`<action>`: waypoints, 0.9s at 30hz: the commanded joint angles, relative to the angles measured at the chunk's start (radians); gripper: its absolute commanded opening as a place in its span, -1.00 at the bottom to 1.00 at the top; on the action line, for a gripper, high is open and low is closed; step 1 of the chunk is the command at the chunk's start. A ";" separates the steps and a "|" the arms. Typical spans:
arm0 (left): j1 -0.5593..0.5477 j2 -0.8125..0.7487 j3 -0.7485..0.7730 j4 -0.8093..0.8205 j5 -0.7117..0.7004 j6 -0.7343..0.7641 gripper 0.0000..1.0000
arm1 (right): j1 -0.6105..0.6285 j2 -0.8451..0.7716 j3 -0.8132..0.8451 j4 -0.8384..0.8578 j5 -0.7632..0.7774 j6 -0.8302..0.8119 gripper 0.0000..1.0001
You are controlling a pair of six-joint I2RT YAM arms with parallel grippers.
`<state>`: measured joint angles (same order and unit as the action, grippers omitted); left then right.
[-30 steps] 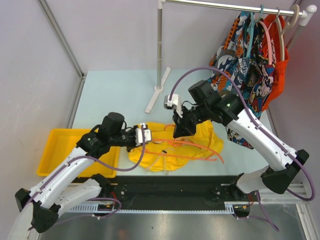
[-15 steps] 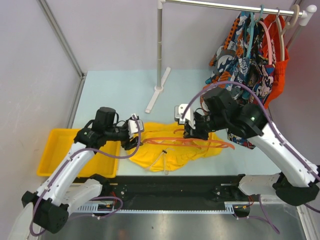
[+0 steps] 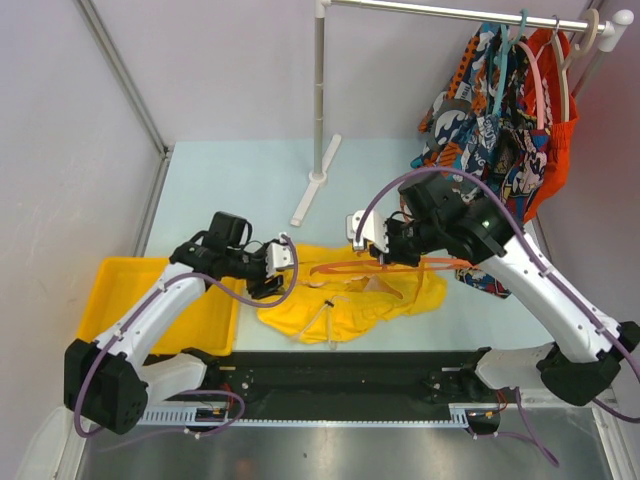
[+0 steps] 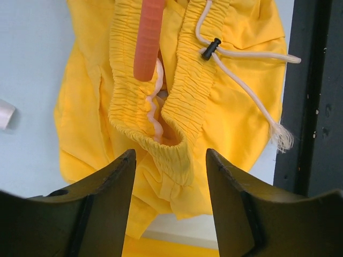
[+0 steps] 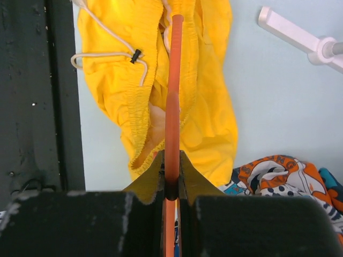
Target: Place the shorts on the hanger
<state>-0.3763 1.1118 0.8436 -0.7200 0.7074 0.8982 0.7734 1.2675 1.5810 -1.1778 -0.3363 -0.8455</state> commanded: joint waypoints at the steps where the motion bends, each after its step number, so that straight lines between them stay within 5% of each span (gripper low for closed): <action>1: -0.004 0.019 -0.011 0.021 0.009 0.076 0.15 | -0.008 0.038 -0.009 0.076 -0.058 -0.058 -1.00; 4: -0.007 0.014 -0.029 0.056 -0.002 0.070 0.09 | -0.008 0.056 -0.029 0.093 -0.076 -0.069 -1.00; 14: -0.030 -0.004 -0.041 0.037 -0.002 0.102 -0.75 | -0.010 0.125 -0.047 0.138 -0.129 -0.113 -1.00; 27: -0.036 -0.072 -0.037 -0.013 -0.008 0.157 -0.99 | -0.031 0.089 -0.056 0.129 -0.154 -0.129 -1.00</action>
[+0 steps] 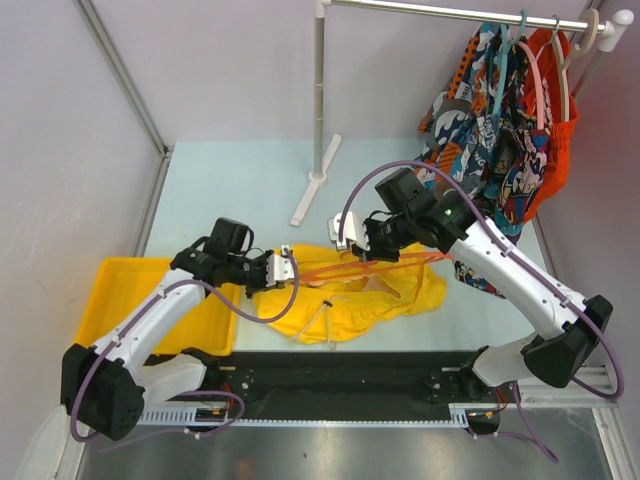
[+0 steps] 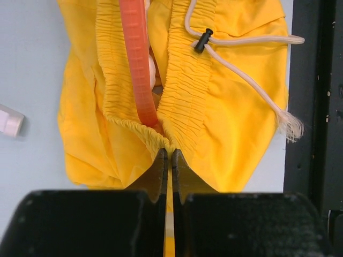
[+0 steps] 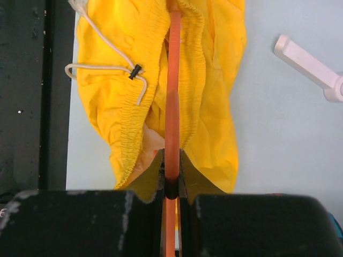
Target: Place the shorts on the hanger
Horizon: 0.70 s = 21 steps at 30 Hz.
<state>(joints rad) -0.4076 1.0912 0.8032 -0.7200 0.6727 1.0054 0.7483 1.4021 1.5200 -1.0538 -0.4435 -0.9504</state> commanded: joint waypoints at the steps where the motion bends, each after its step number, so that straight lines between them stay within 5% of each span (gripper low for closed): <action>1: -0.005 -0.060 0.008 -0.013 0.036 0.048 -0.99 | -0.001 -0.042 -0.003 0.009 -0.069 -0.022 -1.00; 15: -0.031 -0.139 0.044 0.002 0.064 -0.050 -0.98 | 0.039 -0.055 -0.027 0.178 -0.181 0.085 -1.00; 18: -0.028 -0.166 0.018 0.022 0.053 -0.066 -0.65 | 0.039 -0.077 -0.046 0.190 -0.198 0.084 -1.00; 19: -0.027 -0.174 0.013 0.027 0.050 -0.073 -0.27 | 0.037 -0.080 -0.049 0.192 -0.199 0.082 -1.00; 21: -0.011 -0.186 0.001 0.033 0.047 -0.085 0.03 | 0.033 -0.083 -0.055 0.192 -0.205 0.079 -1.00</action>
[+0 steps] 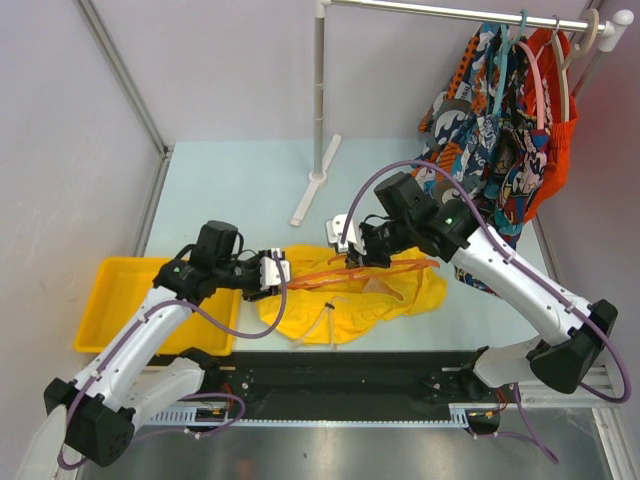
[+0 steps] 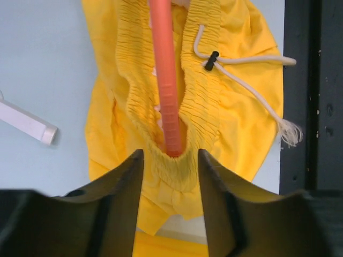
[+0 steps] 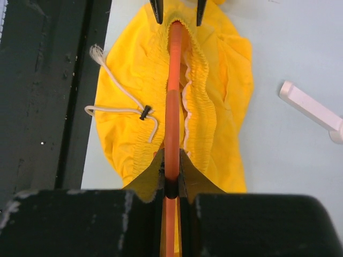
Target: Place the shorts on the hanger
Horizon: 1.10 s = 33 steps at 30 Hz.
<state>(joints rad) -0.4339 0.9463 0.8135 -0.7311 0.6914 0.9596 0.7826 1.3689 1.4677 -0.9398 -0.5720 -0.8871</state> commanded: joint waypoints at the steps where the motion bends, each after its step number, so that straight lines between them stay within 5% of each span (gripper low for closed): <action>1: 0.021 -0.047 -0.016 0.042 0.016 -0.036 0.16 | -0.005 -0.051 -0.009 0.079 -0.080 0.011 -1.00; 18: 0.034 0.051 -0.037 0.039 0.042 0.007 0.28 | 0.021 -0.013 -0.030 0.091 -0.043 -0.015 -1.00; 33: 0.095 -0.027 -0.163 0.041 0.005 0.062 0.57 | 0.047 0.050 -0.038 0.136 -0.032 -0.030 -1.00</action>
<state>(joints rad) -0.3687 0.9375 0.6762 -0.7063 0.6827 0.9821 0.8158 1.4067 1.4212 -0.8585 -0.5831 -0.8959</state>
